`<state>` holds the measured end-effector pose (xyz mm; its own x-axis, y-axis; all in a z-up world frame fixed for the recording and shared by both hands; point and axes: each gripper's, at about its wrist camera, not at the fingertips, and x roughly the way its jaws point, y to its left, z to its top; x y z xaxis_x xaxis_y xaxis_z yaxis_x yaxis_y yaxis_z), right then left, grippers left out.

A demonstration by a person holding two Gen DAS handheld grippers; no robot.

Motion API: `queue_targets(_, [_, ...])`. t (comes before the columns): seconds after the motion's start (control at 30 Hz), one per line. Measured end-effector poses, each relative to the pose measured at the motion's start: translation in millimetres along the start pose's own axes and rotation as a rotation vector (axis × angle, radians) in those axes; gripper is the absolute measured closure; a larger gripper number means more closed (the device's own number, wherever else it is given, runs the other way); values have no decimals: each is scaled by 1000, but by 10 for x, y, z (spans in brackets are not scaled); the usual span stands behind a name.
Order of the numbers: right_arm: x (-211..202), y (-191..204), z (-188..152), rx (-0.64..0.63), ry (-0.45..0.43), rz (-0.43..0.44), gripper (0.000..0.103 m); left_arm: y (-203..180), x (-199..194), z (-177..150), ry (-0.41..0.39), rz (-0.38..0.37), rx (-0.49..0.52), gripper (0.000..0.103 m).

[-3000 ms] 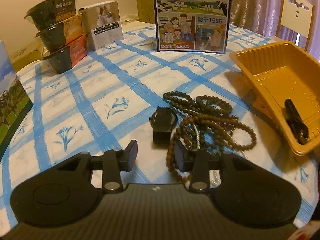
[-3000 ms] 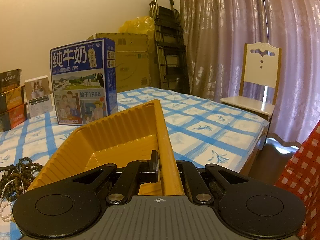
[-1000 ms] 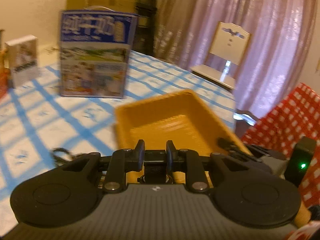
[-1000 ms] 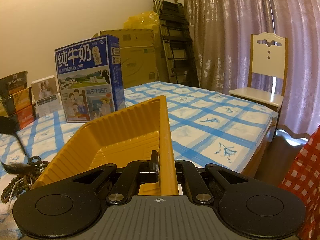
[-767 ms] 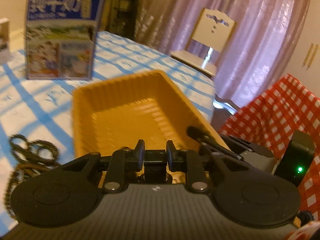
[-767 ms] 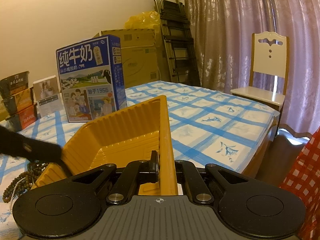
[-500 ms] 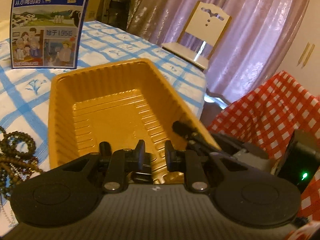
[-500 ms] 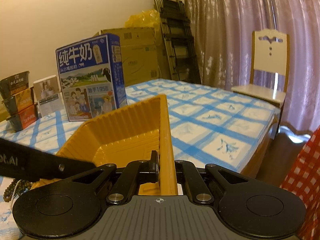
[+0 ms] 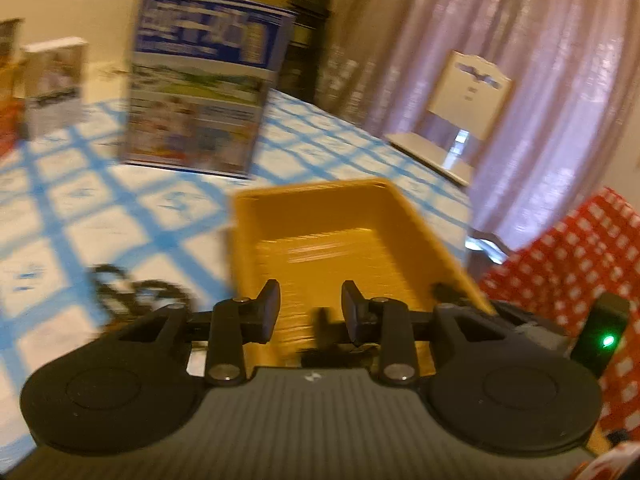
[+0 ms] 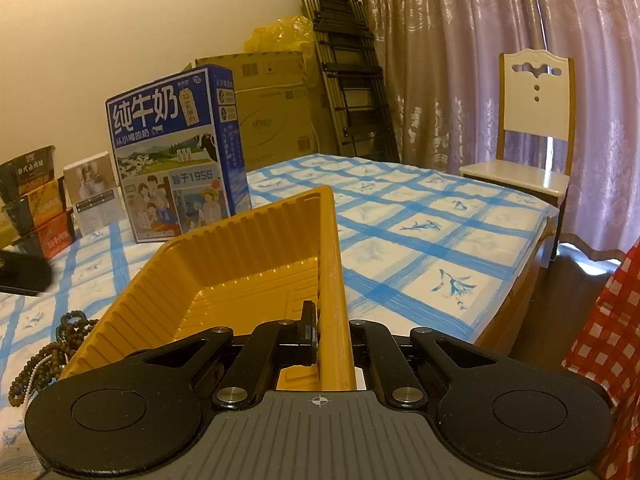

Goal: Organize jewelry
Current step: 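Carry the black watch with the left tool into the tray and release, then reach the left tool into the bead pile and grasp a bead string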

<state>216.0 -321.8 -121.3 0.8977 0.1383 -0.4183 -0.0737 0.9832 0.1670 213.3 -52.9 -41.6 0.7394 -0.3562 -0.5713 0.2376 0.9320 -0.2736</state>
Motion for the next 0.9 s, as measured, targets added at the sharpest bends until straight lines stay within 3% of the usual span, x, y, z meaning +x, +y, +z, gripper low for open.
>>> queue_targets(0.2, [-1,-5,-1,1,1,-1,99,479,-290,-196,21,172,-20,70])
queue_targets(0.4, [-4,-13,-12,-1,3,-3,99,822,-437,-460,63,273,-87,70])
queue_targets(0.63, [-31,-8,-41,-14,4,-6,99,914,-514,-689,97,329,-86,70])
queue_targets(0.9, [-42,0,-44,-12,6,-9,98,841,-488,-764,105,327,-62,70])
